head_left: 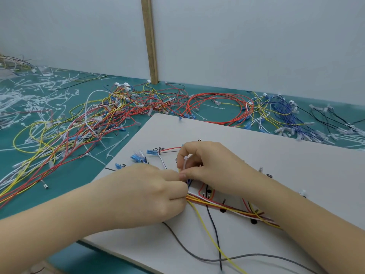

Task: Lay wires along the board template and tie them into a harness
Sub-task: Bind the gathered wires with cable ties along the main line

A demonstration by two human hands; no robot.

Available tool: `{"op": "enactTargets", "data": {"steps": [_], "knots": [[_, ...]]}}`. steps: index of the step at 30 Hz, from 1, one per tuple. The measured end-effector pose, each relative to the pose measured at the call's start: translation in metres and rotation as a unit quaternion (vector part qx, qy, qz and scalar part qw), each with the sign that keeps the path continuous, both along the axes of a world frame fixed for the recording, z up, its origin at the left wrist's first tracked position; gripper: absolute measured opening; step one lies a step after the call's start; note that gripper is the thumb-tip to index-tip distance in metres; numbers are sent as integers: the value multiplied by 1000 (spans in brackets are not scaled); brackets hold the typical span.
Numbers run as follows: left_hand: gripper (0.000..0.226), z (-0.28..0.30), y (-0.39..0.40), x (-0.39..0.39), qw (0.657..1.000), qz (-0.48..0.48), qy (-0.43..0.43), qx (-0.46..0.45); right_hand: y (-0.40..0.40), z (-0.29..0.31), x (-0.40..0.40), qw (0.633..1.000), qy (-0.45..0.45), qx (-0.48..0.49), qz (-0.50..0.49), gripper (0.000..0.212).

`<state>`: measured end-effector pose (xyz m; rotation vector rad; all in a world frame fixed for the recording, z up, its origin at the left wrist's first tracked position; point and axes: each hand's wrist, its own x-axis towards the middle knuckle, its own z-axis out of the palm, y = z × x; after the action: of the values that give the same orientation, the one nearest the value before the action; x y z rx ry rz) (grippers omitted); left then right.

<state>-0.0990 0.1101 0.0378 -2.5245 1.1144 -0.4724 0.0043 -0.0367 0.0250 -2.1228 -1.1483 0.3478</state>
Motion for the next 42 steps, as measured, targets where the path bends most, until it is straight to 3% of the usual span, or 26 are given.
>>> {"op": "enactTargets", "data": {"steps": [5, 11, 16, 20, 24, 29, 34, 36, 38, 41, 42], "knots": [[20, 1, -2, 6, 1000, -18, 15, 19, -7, 3, 4, 998, 52, 0, 39, 23], [12, -18, -12, -8, 969, 80, 83, -218, -9, 2, 7, 996, 75, 18, 39, 27], [13, -23, -16, -16, 939, 98, 95, -315, -7, 0, 5, 1000, 3, 22, 11, 21], [11, -26, -15, -19, 916, 98, 112, -373, -8, 3, 5, 1000, -11, 17, 12, 29], [16, -29, -12, -18, 907, 96, 130, -389, -7, 1, 3, 1000, -31, 1, 2, 27], [7, -38, -3, -21, 922, 145, 169, -316, -6, -3, 0, 998, -34, 8, -45, 26], [11, -34, -7, -21, 932, 144, 137, -302, -4, -4, 0, 998, -53, -4, -37, 28], [17, -31, -10, -22, 906, 152, 137, -369, -5, -4, 2, 999, -26, 10, -26, 28], [11, -29, -16, -22, 855, 171, 141, -469, -7, -2, 5, 999, 24, 36, -2, 27], [20, -31, -23, -19, 718, 247, 155, -632, -12, 0, 10, 996, 64, 51, 42, 24], [19, -32, -25, -18, 693, 258, 165, -653, -13, 1, 11, 995, 71, 52, 54, 21]]}}
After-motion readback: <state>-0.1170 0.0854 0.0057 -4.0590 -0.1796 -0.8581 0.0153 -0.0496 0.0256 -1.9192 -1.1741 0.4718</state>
